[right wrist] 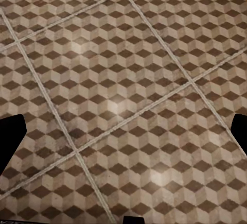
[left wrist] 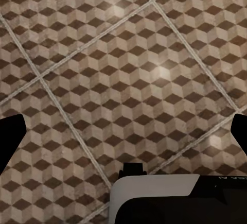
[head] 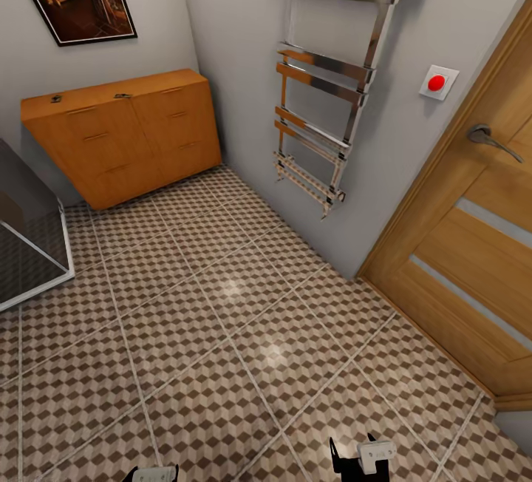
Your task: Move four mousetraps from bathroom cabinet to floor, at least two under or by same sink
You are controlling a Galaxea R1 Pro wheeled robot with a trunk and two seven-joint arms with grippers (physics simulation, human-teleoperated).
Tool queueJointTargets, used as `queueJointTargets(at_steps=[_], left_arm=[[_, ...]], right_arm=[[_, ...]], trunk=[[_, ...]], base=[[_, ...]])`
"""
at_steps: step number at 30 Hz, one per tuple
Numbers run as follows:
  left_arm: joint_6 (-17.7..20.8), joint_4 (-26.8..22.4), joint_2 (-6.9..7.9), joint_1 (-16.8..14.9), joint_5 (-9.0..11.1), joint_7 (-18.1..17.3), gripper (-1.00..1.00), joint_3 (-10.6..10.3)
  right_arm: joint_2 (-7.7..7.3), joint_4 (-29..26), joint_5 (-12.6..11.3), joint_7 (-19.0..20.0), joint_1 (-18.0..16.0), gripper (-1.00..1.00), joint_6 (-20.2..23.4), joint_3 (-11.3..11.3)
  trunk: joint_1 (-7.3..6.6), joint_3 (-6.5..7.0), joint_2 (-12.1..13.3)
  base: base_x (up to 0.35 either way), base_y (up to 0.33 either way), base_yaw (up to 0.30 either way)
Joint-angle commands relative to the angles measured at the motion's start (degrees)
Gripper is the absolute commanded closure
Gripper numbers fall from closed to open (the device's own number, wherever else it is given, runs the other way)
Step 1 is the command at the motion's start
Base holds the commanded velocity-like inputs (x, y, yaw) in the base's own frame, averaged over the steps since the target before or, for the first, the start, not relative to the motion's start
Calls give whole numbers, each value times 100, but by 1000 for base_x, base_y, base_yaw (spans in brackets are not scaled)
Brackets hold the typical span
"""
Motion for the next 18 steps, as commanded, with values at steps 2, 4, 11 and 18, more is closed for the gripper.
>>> queueJointTargets(at_steps=[2,4,11,18], left_arm=[[-35,23,-2,-9,21,3,-100,-17],[-35,23,-4,-9,21,4,-100,-19],[-35,23,-12,-9,19,3,-100,-21],[-35,24,-14,-9,19,3,-100,-21]], right_arm=[[5,6,-14,-46,-4,-100,-13,51],[8,6,-14,-48,-4,-100,-10,51],[10,6,-14,-42,-4,-100,-7,51],[11,6,-14,-33,-4,-100,-6,51]], trunk=[[3,-8,-9],[3,-8,-9],[3,-8,-9],[3,-8,-9]], base=[[0,0,1],[0,0,0],[0,0,0],[0,0,0]])
